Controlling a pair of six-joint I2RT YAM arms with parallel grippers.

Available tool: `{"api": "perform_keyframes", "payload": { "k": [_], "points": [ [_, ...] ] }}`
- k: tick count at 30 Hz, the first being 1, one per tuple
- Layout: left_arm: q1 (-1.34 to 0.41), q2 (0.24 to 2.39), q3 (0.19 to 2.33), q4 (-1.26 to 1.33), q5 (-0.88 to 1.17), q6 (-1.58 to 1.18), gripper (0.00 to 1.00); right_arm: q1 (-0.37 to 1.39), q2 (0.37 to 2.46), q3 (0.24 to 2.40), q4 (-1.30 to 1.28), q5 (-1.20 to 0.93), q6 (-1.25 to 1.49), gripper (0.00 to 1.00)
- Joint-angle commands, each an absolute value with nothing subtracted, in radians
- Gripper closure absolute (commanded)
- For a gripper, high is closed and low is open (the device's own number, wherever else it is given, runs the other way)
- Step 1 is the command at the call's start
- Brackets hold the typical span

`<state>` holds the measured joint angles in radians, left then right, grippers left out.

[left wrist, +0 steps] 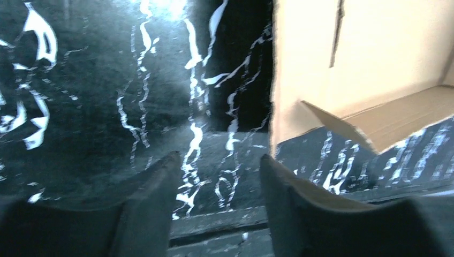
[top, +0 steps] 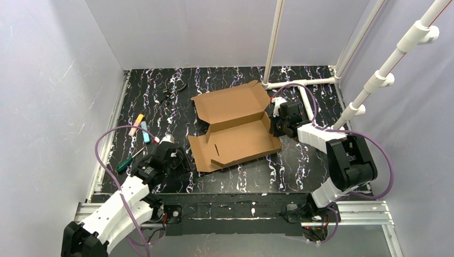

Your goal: Fold the paper box

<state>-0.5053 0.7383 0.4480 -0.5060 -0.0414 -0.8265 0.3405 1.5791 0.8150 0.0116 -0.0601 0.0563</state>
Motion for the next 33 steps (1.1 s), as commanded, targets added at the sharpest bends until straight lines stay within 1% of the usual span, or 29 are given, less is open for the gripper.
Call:
{"api": "perform_keyframes", "payload": {
  "k": [1,3,4,6,7,10,11,12,13,14,20,25,33],
  "points": [
    [-0.502,0.649,0.405,-0.341,-0.007,-0.856,0.38,0.336,1.554,0.808,0.061,-0.082,0.067,0.99],
    [-0.496,0.613,0.388,-0.321,-0.024,-0.868,0.31,0.336,1.559,0.811,0.061,-0.088,0.067,0.99],
    [-0.490,0.614,0.373,-0.299,-0.017,-0.869,0.30,0.336,1.562,0.812,0.061,-0.092,0.067,0.99],
    [-0.472,0.663,0.342,-0.218,0.034,-0.879,0.31,0.336,1.569,0.815,0.058,-0.102,0.067,0.99],
    [-0.457,0.705,0.330,-0.175,0.069,-0.886,0.34,0.336,1.569,0.817,0.057,-0.105,0.067,0.99],
    [-0.407,0.855,0.318,-0.027,0.168,-0.906,0.51,0.336,1.560,0.812,0.059,-0.105,0.068,0.99],
    [-0.399,0.895,0.319,0.033,0.195,-0.907,0.60,0.336,1.556,0.809,0.060,-0.102,0.068,0.99],
    [-0.395,0.931,0.329,0.062,0.211,-0.908,0.75,0.336,1.554,0.808,0.061,-0.102,0.067,0.99],
    [-0.393,0.956,0.347,0.067,0.220,-0.901,0.92,0.336,1.554,0.808,0.061,-0.103,0.067,0.99],
    [-0.393,0.972,0.367,0.067,0.234,-0.892,1.00,0.336,1.555,0.808,0.061,-0.104,0.067,0.99],
    [-0.394,0.949,0.474,0.005,0.279,-0.842,1.00,0.336,1.560,0.808,0.068,-0.108,0.071,0.99],
    [-0.419,1.065,0.549,0.035,0.397,-0.841,1.00,0.337,1.565,0.808,0.069,-0.112,0.073,0.99],
    [-0.486,1.206,0.670,0.040,0.413,-0.822,1.00,0.337,1.571,0.807,0.070,-0.115,0.072,0.99]
  ]
}}
